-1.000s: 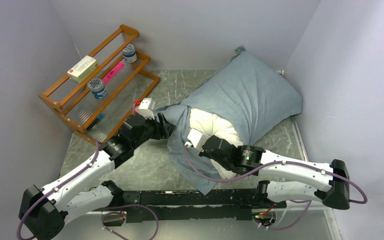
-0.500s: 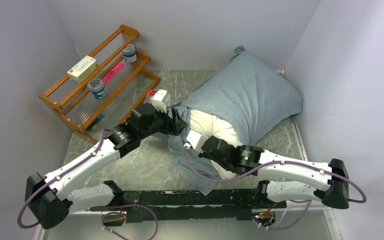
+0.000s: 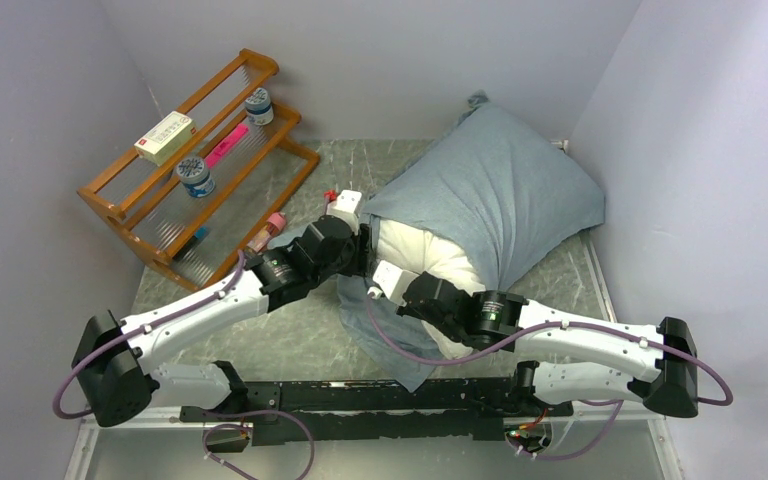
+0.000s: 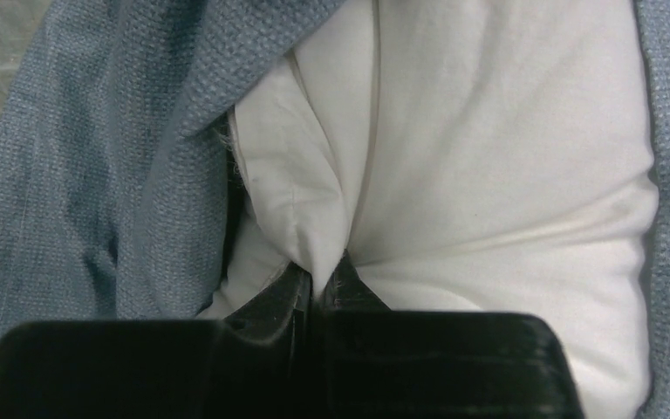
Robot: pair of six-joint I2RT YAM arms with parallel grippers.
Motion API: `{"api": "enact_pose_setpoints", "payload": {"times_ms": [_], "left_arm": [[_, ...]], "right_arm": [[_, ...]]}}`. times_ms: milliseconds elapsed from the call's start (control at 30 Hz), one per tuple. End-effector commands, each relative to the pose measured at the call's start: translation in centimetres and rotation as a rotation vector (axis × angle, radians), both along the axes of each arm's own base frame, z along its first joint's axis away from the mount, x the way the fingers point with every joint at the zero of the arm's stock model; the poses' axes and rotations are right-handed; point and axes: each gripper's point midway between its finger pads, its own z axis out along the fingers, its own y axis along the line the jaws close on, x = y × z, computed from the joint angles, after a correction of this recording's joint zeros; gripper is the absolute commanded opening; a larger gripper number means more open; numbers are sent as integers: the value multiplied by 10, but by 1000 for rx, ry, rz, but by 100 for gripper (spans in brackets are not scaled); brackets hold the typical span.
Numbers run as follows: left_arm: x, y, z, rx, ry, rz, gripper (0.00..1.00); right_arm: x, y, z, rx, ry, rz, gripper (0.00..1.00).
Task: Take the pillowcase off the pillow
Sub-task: Remove the pillow from the pillowcase.
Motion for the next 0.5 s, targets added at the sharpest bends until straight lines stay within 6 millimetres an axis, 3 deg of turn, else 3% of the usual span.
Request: {"api": "enact_pose_setpoints", "payload": {"times_ms": [0,167,267,467], "left_arm": [[14,24,-2,77,-34,141,50],[21,54,-7,147,-62,255,20],[24,71,-14,158,-51,307,7],[26,104,-51,91,24,388,5]], "right_arm": [[7,-24,12,-19,-65,-86,0],[13,-36,24,1,-118,-152,0],[17,-46,31,11,-158,-205,0],[25,-66,46,42,-235,-326,0]]}}
